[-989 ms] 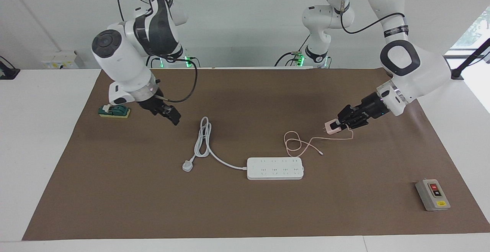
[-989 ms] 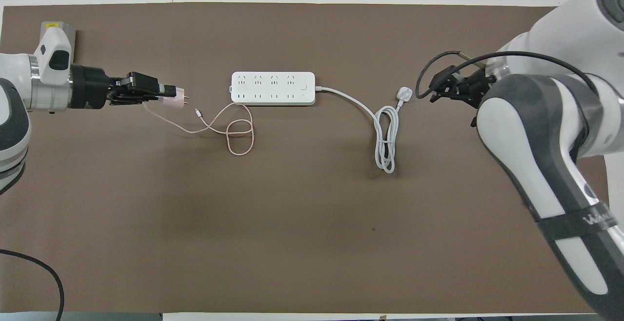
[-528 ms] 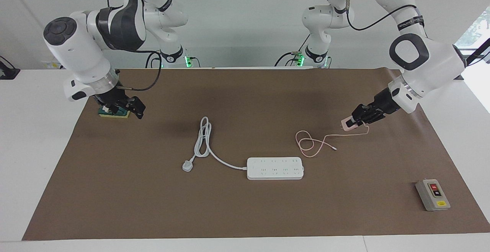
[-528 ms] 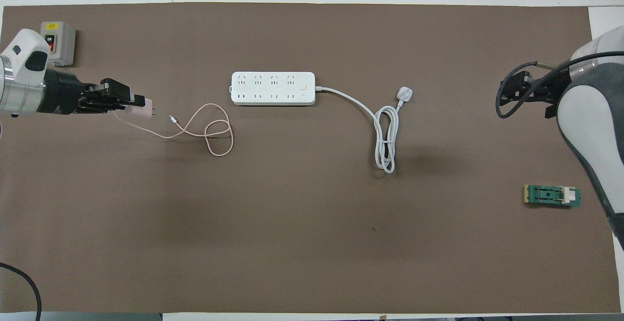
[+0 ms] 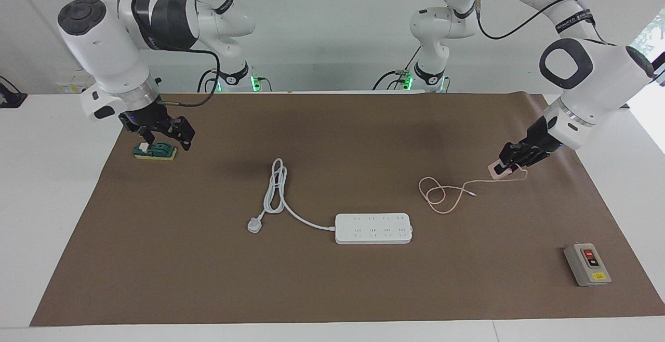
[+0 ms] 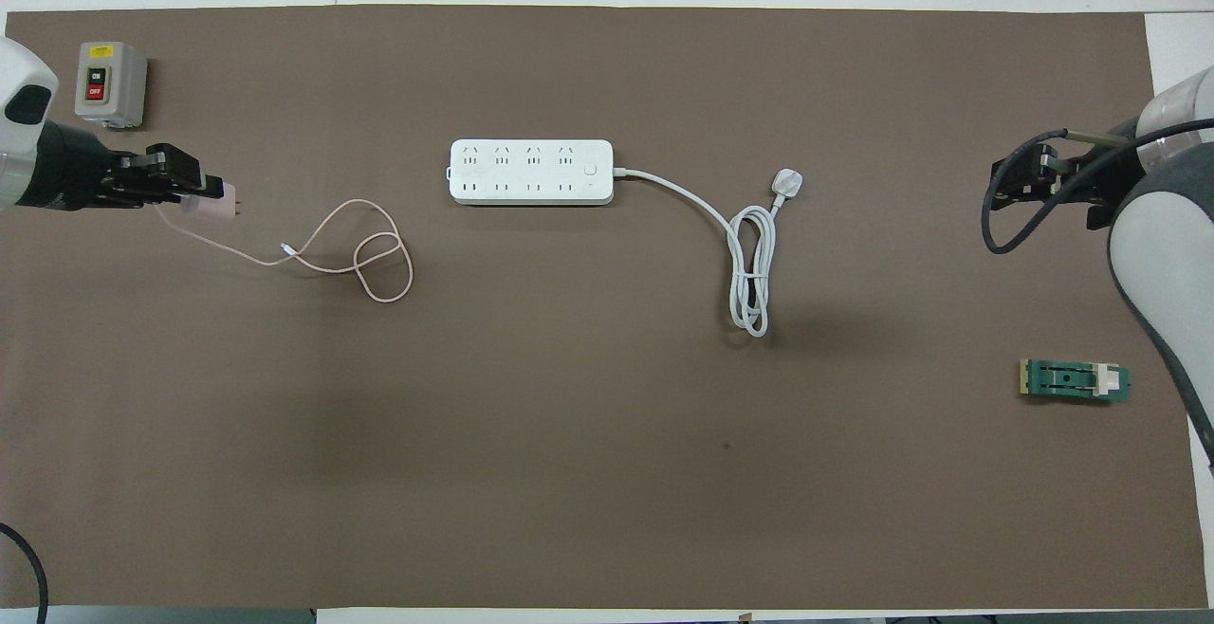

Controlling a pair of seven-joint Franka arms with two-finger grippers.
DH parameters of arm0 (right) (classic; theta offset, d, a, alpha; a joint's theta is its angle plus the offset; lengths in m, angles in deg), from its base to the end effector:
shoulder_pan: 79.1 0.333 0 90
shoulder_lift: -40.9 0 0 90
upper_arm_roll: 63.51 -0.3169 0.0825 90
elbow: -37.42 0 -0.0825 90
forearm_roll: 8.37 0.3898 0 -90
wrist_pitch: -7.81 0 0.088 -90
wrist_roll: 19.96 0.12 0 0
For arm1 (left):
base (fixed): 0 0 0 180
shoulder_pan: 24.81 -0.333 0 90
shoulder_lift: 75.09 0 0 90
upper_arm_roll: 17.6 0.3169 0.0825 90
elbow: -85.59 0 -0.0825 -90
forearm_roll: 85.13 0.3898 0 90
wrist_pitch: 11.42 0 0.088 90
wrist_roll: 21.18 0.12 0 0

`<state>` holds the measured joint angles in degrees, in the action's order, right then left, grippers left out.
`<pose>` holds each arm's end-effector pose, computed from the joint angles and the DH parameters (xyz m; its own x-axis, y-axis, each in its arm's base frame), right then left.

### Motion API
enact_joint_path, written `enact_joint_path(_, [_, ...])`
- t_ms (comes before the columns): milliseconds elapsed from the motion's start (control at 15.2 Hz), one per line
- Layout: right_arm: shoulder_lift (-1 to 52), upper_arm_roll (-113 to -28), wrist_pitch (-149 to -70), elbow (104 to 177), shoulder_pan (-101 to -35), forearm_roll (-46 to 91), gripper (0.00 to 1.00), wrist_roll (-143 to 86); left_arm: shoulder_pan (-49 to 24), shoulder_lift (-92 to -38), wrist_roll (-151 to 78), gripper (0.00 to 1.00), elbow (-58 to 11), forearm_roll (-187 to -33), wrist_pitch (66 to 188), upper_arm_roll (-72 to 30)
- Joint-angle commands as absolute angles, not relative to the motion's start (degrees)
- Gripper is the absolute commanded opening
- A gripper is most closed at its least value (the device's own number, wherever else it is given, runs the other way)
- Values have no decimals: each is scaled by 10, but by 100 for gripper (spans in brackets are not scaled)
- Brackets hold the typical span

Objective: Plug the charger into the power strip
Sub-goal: 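Pull the charger away with the left gripper while the right gripper retracts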

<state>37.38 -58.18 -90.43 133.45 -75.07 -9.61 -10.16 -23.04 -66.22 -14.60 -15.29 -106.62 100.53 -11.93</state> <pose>0.5849 -0.0143 0.5391 0.9817 -0.1894 -0.0177 -0.1888 -0.9815 0.0305 0.6201 0.0107 0.4679 0.9940 0.0952 0.0545 0.0724 -0.9424 0.3266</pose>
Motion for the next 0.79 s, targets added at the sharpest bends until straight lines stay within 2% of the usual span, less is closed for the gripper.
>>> enact_joint_path(0, [398,-586,-880,1339,-751,-108,100,-124,-209,-652,-244,0,-136,-1004,1013,-123])
enact_joint_path(726, [399,-593,-880,1338,-749,-107,100,-126,-190,-654,-338,0,-122,-968,984,-127])
